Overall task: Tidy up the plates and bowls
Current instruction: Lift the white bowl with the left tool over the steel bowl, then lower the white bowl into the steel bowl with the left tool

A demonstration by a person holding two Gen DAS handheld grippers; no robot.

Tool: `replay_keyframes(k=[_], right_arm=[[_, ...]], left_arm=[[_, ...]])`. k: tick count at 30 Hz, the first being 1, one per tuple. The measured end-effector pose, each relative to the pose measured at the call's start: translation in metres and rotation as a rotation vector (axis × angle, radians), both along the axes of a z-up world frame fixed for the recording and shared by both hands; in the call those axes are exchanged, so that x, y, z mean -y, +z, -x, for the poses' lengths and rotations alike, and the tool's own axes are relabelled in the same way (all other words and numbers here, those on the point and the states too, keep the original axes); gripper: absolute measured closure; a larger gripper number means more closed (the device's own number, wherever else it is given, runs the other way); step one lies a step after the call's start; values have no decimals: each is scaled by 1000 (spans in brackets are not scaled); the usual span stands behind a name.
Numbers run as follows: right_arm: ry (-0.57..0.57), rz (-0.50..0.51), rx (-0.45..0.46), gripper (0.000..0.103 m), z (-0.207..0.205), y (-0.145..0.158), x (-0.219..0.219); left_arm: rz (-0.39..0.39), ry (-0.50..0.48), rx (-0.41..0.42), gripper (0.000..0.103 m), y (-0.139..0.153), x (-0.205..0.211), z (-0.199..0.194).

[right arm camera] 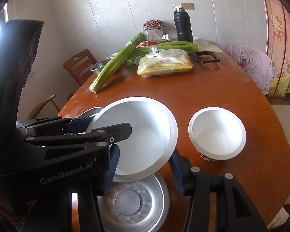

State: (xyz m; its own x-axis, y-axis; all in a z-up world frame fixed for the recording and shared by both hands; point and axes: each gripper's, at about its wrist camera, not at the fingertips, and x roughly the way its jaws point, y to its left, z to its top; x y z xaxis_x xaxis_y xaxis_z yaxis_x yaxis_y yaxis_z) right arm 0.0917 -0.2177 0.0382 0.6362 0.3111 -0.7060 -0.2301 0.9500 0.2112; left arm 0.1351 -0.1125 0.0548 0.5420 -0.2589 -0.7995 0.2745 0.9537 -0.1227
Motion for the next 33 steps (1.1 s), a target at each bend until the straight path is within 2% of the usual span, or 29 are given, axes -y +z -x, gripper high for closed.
replay_keyframes(k=[8,17,33], right_arm=[[31,17,14,51,25,1,-1],[74,37,3,51,47,-9,-3],[134,90,-53,51,59,-34,-15]], left_arm=[[5,9,2,60,0,-2,25],[5,12,-20,60,-13,-6,51],[8,33,-94,60,-46,-17,62]])
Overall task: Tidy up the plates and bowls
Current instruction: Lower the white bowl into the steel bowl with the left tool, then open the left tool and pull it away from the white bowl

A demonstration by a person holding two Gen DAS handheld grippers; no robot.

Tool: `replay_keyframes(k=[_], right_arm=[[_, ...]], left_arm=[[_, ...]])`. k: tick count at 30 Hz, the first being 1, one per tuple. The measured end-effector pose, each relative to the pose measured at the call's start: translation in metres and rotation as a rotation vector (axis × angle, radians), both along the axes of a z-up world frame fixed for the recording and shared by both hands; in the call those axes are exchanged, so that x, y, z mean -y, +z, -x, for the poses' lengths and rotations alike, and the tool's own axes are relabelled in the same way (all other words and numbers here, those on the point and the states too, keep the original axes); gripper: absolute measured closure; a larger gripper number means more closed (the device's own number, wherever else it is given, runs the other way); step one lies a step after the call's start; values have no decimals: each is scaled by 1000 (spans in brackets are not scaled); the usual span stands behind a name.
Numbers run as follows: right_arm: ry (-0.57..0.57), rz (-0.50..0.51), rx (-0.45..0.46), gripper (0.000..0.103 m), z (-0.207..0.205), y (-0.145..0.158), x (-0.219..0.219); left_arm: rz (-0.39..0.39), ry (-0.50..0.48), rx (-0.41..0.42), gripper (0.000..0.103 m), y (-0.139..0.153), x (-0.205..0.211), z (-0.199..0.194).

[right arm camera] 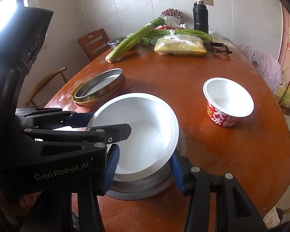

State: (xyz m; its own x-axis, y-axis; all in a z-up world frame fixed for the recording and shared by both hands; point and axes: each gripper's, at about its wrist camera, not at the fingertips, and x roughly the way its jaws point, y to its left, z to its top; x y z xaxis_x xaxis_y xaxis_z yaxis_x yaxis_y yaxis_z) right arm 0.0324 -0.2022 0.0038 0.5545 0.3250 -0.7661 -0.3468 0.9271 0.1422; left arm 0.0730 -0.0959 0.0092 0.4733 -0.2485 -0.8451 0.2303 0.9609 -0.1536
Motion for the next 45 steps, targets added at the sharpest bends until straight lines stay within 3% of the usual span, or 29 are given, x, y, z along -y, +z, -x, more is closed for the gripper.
replay_keyframes(k=[26,45], right_arm=[[2,20,-44,51,-8,-19,-7],[-26,18,-10,51,-5,-10,-1]], left_arm=[[8,11,-41,58,-22,-4,-6],[23,39,17,58,-3,-15,1]])
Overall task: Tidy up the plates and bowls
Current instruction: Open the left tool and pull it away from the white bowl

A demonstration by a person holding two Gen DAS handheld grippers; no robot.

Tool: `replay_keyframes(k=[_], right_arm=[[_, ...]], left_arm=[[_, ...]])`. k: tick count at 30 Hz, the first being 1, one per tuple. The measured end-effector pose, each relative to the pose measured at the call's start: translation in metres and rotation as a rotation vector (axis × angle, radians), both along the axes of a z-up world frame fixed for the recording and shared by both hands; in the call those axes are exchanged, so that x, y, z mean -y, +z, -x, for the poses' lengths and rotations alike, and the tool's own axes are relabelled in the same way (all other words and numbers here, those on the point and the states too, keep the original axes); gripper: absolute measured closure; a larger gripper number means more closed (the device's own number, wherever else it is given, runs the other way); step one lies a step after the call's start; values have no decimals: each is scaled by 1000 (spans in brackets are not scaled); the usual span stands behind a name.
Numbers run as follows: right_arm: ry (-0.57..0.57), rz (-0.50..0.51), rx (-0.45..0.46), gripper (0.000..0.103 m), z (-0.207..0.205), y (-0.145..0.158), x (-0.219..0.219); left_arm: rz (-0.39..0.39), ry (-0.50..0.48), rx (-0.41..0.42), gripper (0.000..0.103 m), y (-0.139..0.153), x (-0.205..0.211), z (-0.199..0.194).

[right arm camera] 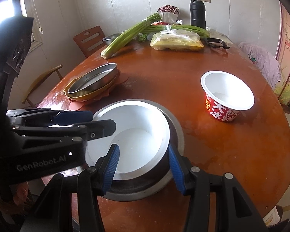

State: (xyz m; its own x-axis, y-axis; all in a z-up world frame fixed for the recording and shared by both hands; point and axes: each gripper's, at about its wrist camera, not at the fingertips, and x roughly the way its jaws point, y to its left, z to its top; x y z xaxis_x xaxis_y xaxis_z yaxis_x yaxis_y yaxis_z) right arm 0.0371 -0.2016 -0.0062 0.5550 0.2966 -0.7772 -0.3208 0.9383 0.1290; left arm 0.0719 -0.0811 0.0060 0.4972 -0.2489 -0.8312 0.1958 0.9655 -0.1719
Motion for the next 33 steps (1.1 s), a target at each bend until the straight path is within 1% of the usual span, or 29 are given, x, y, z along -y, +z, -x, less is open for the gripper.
replay_keyframes(k=[15,24,33], right_arm=[[-36,-22,47,51,6,15,17],[-83,-38,72,51,3,27,39],[-137,-42,108,49,-6,40,59]], left_arm=[[-7,11,39,57,15,3,8],[-17,-7,81,54,33,14,4],[-3,-49,120,53,48,31,-8]])
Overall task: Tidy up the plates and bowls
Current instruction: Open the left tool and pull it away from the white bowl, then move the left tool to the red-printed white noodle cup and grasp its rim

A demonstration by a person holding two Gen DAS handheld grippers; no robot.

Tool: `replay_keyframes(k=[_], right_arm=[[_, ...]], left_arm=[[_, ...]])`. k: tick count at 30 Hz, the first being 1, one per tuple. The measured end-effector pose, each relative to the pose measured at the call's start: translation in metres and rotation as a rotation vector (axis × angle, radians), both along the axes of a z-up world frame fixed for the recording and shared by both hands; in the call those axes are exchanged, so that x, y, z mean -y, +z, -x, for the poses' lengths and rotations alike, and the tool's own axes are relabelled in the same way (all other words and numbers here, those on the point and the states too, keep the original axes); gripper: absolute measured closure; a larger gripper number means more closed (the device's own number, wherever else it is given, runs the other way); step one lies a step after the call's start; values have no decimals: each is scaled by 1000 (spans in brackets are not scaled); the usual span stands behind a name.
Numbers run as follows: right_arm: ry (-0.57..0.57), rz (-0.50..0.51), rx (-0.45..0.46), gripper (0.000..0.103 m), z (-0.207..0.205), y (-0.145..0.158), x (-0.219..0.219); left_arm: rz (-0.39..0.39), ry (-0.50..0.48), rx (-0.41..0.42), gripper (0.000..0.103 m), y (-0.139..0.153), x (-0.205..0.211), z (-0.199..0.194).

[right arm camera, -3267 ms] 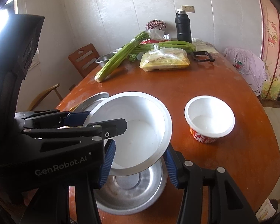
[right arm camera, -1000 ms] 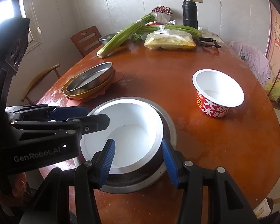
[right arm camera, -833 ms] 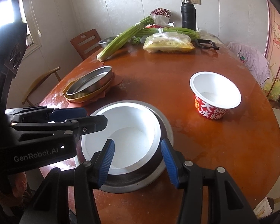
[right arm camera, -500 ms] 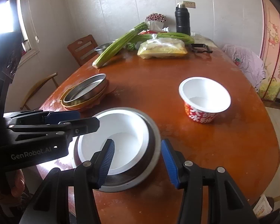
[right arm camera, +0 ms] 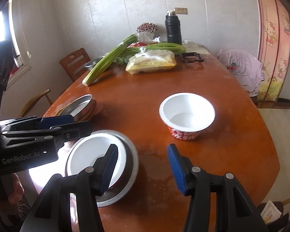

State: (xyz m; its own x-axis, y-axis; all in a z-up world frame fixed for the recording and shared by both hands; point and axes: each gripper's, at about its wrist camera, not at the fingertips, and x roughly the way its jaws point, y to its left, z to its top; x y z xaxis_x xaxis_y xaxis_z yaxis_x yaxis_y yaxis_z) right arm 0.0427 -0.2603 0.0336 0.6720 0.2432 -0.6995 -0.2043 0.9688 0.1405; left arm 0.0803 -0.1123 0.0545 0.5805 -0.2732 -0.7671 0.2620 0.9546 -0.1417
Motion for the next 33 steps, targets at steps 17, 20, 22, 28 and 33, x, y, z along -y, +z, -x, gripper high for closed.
replay_keyframes(k=[17,20,22,28,33], right_arm=[[-120,-13,-37,49,-30,0,40],[-130,-17,-38,49,-35,3,45],[-141,-15,-35,49,-39,6,48],[-165,-14,-33,49,-51,12,58],[-185,-18,-41,49,-62,13,68]], left_arm=[[12,-74,-1,52,10,33,-49],[18,-76,-3,52,14,37,-59],[21,-78,-1,52,16,40,-66],[25,-83,-9,52,21,48,-84],[15,-99,-28,52,17,61,-99]])
